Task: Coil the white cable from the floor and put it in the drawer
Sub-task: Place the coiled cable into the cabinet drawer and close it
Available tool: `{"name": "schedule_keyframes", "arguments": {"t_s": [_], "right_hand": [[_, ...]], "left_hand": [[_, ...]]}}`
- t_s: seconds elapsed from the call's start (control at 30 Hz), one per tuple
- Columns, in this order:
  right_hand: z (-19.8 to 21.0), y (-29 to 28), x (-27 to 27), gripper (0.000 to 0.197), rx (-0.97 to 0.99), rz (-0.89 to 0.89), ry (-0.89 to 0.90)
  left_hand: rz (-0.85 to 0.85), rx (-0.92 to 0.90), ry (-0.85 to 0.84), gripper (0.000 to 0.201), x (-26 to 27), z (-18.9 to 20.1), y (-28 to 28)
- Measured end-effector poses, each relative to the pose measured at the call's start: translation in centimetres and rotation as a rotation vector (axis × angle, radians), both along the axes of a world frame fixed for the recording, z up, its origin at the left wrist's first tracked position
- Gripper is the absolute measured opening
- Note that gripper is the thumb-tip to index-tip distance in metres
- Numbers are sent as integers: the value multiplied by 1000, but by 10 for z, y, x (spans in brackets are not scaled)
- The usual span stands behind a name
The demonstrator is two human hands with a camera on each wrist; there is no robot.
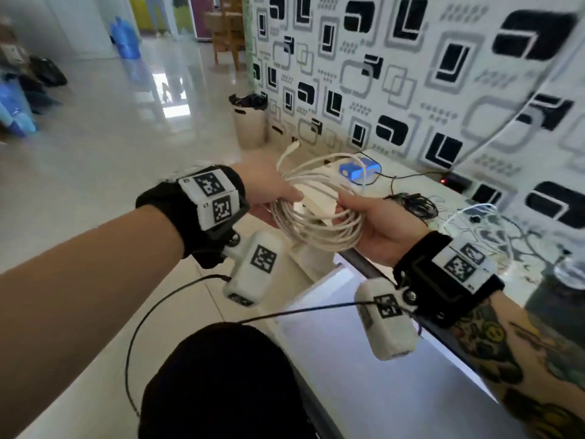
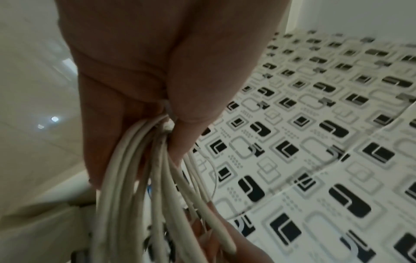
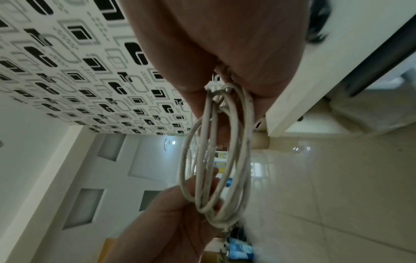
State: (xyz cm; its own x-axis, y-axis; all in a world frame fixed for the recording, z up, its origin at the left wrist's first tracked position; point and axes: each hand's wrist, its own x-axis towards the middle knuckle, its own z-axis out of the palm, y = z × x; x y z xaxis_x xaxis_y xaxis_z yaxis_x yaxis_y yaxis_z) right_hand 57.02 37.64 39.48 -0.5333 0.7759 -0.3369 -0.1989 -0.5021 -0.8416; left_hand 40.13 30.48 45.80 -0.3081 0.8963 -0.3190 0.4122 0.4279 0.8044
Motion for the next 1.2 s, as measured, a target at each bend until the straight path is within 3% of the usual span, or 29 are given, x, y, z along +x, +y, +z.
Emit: {"name": "schedule_keyframes", "arguments": {"t_s": [0.07,0.13,0.23,0.4,0.5,0.63,0.73,0.97,1.2], "right_hand": [[-27,-9,26,10,-49,-78,-7],[-56,-20,49,14,-133,-154,-11],[-95,-42,67,19,-271,-253,15],[-154,-66,83,16,-510,-382,27],[-185,-73,88,14,-610,-420,2],[-222,-73,95,17,-717,-480,-57],[-245,-66,102,18,-773,-516,-110],[-279,-54,112,19,-815,-612,-238],[-301,-50,113,16,-809,-656,-383]], "left_hand": [[-111,-92,46,7,22,-19,11],[-233,-216,174,24,40,-40,26],[-417,-383,355,34,64,-69,40],[-656,-481,574,18,97,-129,59],[-727,-567,581,29,109,-169,71],[-819,-628,570,16,122,-213,82],[-881,-656,551,18,130,-239,89],[-1024,-609,564,12,145,-287,101],[-1057,-566,608,26,152,-315,99]]}}
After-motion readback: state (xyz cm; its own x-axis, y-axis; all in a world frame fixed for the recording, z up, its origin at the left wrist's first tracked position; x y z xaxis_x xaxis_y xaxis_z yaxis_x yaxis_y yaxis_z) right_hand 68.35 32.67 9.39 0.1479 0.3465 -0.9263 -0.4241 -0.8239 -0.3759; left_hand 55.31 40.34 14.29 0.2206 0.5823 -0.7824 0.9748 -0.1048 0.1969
